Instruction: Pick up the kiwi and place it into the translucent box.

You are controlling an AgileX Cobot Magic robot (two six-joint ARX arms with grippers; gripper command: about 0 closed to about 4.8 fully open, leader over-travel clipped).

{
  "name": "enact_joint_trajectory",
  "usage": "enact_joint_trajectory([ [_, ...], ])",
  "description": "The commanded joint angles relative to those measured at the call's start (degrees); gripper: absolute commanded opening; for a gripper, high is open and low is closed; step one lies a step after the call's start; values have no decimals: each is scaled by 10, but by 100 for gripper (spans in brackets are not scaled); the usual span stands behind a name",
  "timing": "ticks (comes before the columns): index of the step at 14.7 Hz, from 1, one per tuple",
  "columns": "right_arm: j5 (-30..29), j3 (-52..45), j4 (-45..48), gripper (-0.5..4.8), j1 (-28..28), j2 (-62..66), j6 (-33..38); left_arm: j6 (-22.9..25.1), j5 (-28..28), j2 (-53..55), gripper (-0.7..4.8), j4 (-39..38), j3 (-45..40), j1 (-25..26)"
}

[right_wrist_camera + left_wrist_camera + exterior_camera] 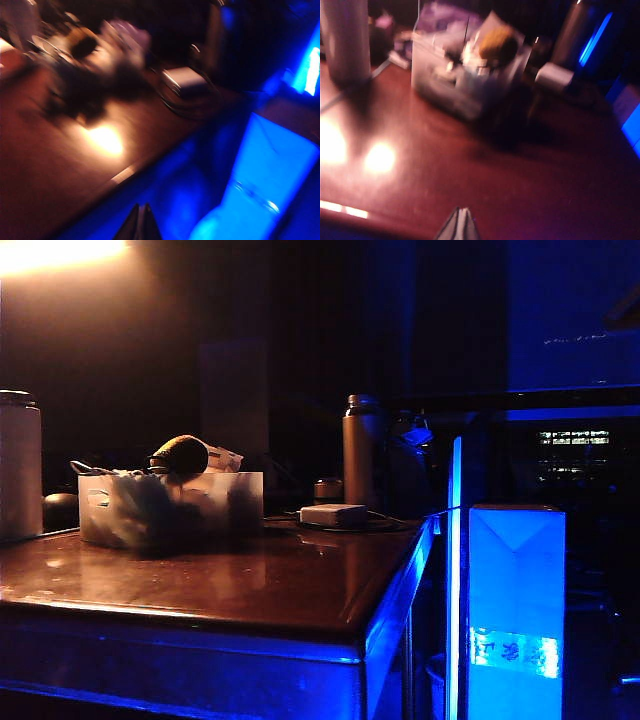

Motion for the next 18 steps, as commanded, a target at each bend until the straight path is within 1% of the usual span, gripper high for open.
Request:
enact_joint_trajectory([
  [1, 4, -32, 6, -1, 0, -11, 8, 3, 15, 1, -4, 5, -10, 0],
  [4, 5, -79, 13, -1, 0, -48, 22, 3, 14, 1, -4, 9, -14, 0],
  [6, 15, -109, 10, -1, 0, -76, 22, 2, 15, 1, -4, 28, -39, -1],
  [9, 20, -145, 5, -1, 0, -115, 22, 5, 26, 0, -4, 33, -62, -1],
  [11, 21, -152, 0, -1, 0, -129, 22, 38, 26, 0, -4, 34, -62, -1],
  [18, 16, -152, -3, -1, 0, -130, 22, 37, 26, 1, -3, 34, -62, 0],
])
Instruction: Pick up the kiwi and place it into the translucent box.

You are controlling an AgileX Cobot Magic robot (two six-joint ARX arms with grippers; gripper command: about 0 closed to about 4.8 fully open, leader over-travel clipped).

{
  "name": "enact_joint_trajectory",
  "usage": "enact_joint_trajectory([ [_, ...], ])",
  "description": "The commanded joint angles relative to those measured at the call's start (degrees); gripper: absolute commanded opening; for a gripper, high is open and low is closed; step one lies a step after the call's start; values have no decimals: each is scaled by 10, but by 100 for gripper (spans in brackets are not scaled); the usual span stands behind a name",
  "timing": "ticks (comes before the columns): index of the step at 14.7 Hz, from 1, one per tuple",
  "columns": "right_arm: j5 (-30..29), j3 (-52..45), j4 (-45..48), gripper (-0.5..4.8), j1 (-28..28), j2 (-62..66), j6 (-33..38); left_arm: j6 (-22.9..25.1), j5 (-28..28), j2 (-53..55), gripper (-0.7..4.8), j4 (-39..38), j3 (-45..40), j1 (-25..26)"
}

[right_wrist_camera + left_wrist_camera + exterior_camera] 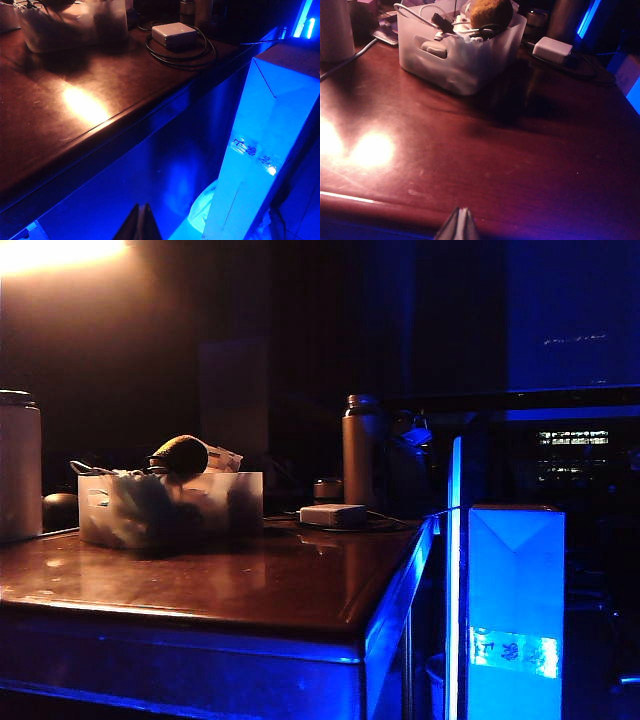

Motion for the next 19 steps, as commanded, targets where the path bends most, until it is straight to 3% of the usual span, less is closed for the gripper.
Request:
enact_joint_trajectory([
  [1, 0, -2, 3, -1, 0, 0, 2, -1, 3, 1, -3, -2, -5, 0],
  [8, -1, -2, 3, -1, -5, -12, 2, -1, 3, 1, -3, -2, -5, -3],
  [16, -2, -2, 3, -1, -156, -16, 2, -1, 2, -2, -3, -2, -5, -38],
  [19, -2, -2, 3, -1, -174, -16, 2, -1, 2, -3, -3, -2, -5, -72],
])
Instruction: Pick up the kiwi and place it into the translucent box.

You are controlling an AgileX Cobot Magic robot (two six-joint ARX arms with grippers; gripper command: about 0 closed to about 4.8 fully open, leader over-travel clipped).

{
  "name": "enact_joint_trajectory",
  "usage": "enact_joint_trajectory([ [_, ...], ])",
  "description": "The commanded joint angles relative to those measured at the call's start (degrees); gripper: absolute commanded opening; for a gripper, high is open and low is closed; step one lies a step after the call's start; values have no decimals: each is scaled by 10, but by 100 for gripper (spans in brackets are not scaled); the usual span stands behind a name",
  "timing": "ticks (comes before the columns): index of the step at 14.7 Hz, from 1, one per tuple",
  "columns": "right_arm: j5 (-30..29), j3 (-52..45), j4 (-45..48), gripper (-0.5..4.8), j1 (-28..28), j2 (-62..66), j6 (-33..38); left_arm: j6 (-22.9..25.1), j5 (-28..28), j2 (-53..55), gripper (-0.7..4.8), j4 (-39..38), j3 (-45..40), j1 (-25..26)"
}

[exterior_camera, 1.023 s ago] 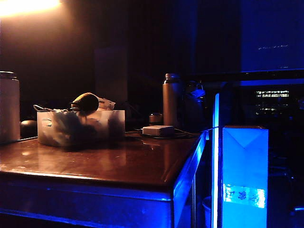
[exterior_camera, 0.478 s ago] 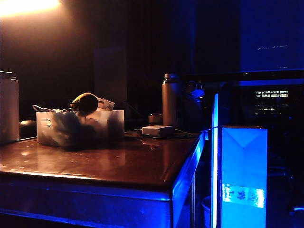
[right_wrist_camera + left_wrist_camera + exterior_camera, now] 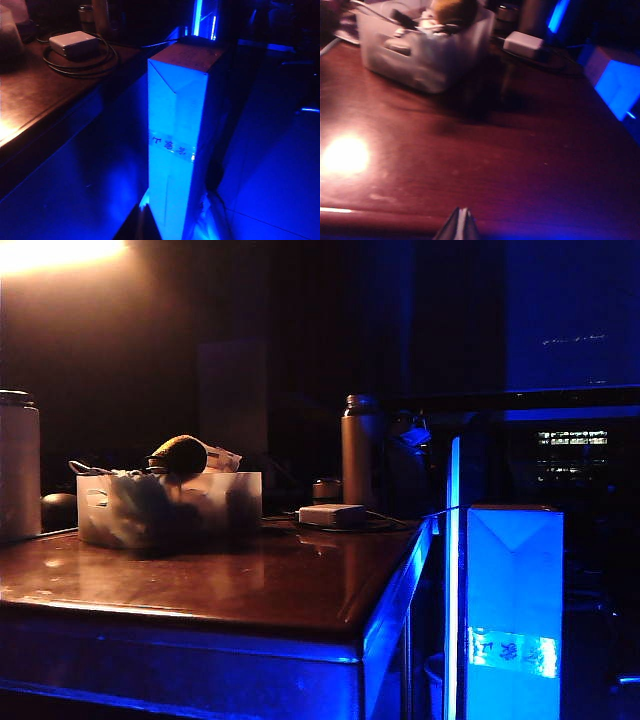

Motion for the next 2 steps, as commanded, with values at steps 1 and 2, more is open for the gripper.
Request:
enact_joint_trajectory([
  [1, 0, -2, 3, -1, -1, -1, 2, -1, 3, 0, -3, -2, -5, -19],
  [2, 0, -2, 3, -1, -1, -1, 2, -1, 3, 0, -3, -2, -5, -20],
])
